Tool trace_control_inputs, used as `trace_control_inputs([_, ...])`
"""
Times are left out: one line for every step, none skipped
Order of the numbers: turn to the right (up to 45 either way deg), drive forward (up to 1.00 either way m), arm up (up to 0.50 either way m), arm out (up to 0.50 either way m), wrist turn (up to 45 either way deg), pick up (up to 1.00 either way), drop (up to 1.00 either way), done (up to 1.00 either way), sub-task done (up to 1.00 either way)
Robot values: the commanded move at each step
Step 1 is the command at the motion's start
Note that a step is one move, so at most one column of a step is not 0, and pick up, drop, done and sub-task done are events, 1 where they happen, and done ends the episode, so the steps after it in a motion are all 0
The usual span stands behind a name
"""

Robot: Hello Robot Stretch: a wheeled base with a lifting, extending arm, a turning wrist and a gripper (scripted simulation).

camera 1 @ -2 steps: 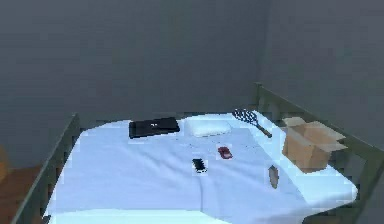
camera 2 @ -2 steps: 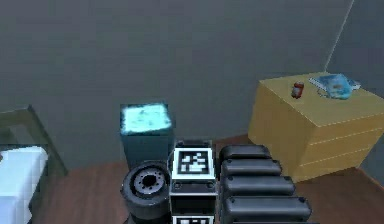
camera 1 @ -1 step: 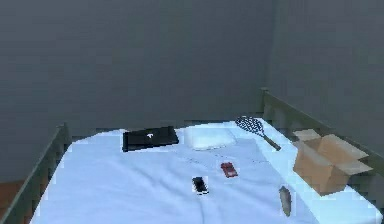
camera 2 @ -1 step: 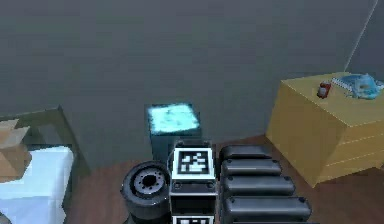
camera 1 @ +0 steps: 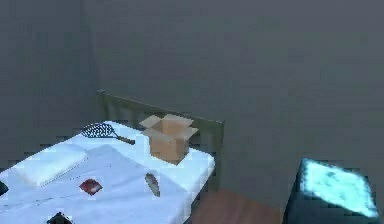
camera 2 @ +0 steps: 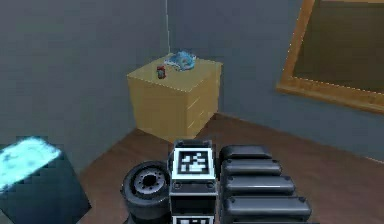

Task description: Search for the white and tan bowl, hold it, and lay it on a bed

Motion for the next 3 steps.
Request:
trace_control_inputs([45.0, 0.0, 0.0, 0.0, 0.0, 0.0, 0.0, 0.0, 0.0])
trace_control_inputs([45.0, 0.0, 0.0, 0.0, 0.0, 0.0, 0.0, 0.0, 0.0])
trace_control_inputs([27.0, 0.0, 0.0, 0.0, 0.0, 0.0, 0.0, 0.0, 0.0])
